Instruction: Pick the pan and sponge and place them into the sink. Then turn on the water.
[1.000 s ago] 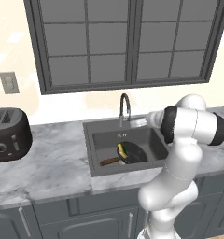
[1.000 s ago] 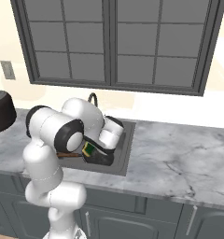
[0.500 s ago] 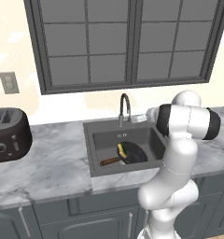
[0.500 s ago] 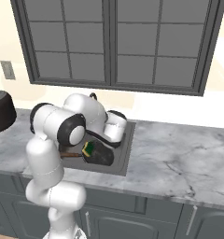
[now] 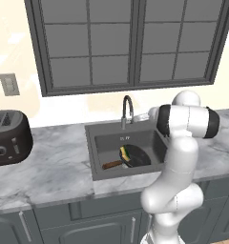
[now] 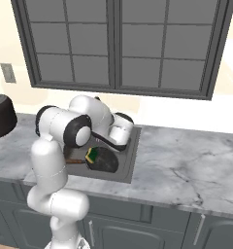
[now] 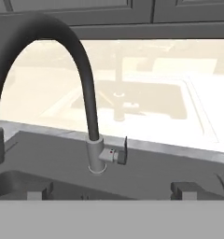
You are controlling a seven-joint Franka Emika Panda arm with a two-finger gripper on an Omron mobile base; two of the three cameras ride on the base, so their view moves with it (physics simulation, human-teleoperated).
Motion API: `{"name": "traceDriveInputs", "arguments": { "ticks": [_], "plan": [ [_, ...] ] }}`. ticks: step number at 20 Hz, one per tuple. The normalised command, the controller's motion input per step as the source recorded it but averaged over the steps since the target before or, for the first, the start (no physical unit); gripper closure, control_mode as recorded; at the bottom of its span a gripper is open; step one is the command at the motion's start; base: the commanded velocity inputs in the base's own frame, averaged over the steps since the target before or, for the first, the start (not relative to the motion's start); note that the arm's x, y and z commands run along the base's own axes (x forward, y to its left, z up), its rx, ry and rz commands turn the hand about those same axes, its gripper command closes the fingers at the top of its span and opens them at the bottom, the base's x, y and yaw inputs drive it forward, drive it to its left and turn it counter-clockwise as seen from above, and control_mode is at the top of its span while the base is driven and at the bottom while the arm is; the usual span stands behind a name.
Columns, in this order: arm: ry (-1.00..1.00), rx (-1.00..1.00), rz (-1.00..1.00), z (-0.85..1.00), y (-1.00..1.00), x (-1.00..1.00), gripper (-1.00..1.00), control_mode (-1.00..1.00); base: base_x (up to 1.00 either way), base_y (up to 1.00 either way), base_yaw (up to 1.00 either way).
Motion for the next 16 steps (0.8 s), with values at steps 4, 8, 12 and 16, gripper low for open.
{"name": "traceDriveInputs", "arguments": {
  "ticks": [4,8,12,16],
  "plan": [
    [0.09,0.03,0.0,-0.17,-0.27,0.32,-1.0,-1.0,0.0,0.0,0.0],
    [0.17,0.0,-0.02,-0.07,-0.16,0.35,-1.0,-1.0,0.0,0.0,0.0],
    [0.1,0.01,0.0,0.0,-0.09,0.33,-1.0,-1.0,0.0,0.0,0.0],
    [-0.01,0.03,0.09,-0.04,-0.11,0.25,-1.0,-1.0,0.0,0.0,0.0]
  ]
}}
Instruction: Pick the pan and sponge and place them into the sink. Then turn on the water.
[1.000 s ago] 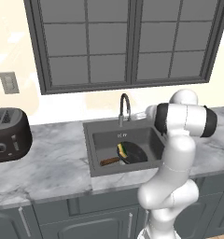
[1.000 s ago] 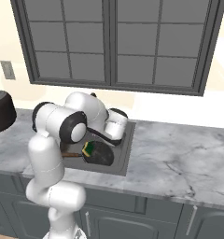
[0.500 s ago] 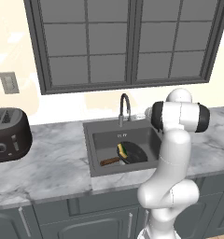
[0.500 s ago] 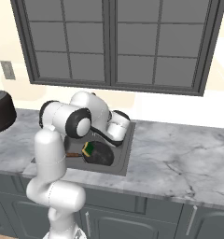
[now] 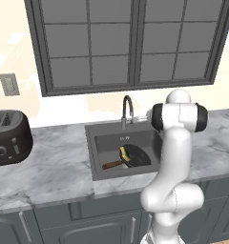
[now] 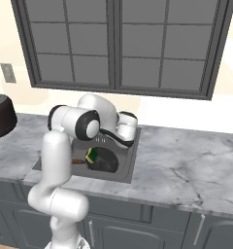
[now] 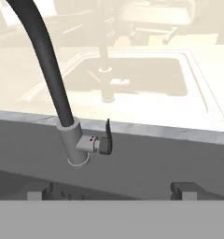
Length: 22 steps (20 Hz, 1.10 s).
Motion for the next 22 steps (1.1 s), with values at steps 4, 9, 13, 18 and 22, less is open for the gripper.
{"name": "traceDriveInputs", "arguments": {
  "ticks": [4,9,13,18,22],
  "plan": [
    [-0.06,0.05,0.09,-0.05,-0.11,0.2,-1.0,-1.0,0.0,0.0,0.0],
    [0.0,0.06,0.07,-0.06,-0.07,0.31,-1.0,-1.0,0.0,0.0,0.0],
    [0.02,0.07,0.07,-0.05,-0.1,0.36,-1.0,-1.0,0.0,0.0,0.0],
    [0.05,0.02,0.01,-0.15,-0.06,0.5,-1.0,-1.0,0.0,0.0,0.0],
    [0.05,0.02,0.01,-0.14,-0.09,0.49,-1.0,-1.0,0.0,0.0,0.0]
  ]
}}
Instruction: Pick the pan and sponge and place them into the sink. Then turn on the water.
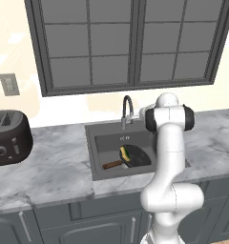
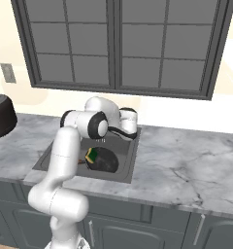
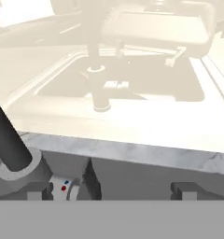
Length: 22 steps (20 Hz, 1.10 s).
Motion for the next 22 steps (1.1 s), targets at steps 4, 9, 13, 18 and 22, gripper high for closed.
{"name": "traceDriveInputs", "arguments": {
  "ticks": [4,9,13,18,22],
  "plan": [
    [0.05,0.04,0.02,-0.09,-0.12,0.45,-1.0,-1.0,0.0,0.0,0.0],
    [0.01,0.06,0.01,-0.05,-0.12,0.4,-1.0,-1.0,0.0,0.0,0.0],
    [0.06,0.07,0.02,-0.01,-0.09,0.39,-1.0,-1.0,0.0,0.0,0.0],
    [0.12,0.06,0.04,0.0,-0.09,0.37,-1.0,-1.0,0.0,0.0,0.0],
    [0.12,0.08,0.02,0.1,-0.11,0.22,-1.0,-1.0,0.0,0.0,0.0]
  ]
}}
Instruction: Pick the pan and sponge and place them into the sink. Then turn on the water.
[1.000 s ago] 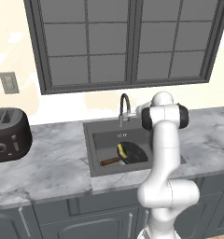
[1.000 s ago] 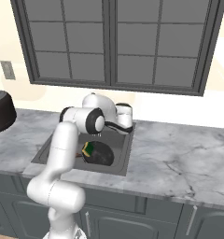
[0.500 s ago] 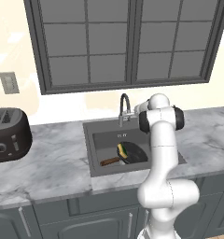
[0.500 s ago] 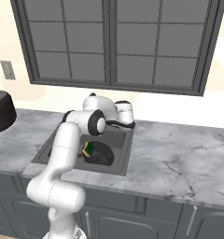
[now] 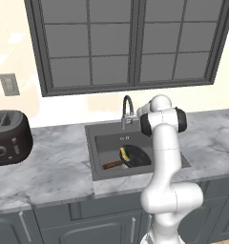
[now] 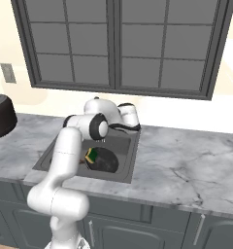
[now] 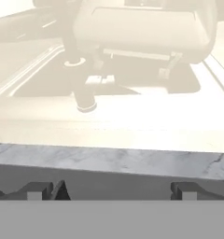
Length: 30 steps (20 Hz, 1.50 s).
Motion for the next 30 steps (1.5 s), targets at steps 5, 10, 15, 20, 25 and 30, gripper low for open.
{"name": "traceDriveInputs", "arguments": {
  "ticks": [5,10,15,20,25,30],
  "plan": [
    [0.1,0.04,0.02,-0.08,-0.08,0.3,-1.0,-1.0,0.0,0.0,0.0],
    [0.01,0.05,0.03,-0.11,-0.11,0.35,-1.0,-1.0,0.0,0.0,0.0],
    [0.0,0.07,0.07,-0.21,-0.18,0.31,-1.0,-1.0,0.0,0.0,0.0],
    [0.02,0.05,0.1,-0.35,-0.26,0.19,-1.0,-1.0,0.0,0.0,0.0],
    [0.05,0.03,0.11,-0.33,-0.25,0.13,-1.0,-1.0,0.0,0.0,0.0],
    [0.01,0.06,0.09,-0.07,-0.15,0.42,-1.0,-1.0,0.0,0.0,0.0]
  ]
}}
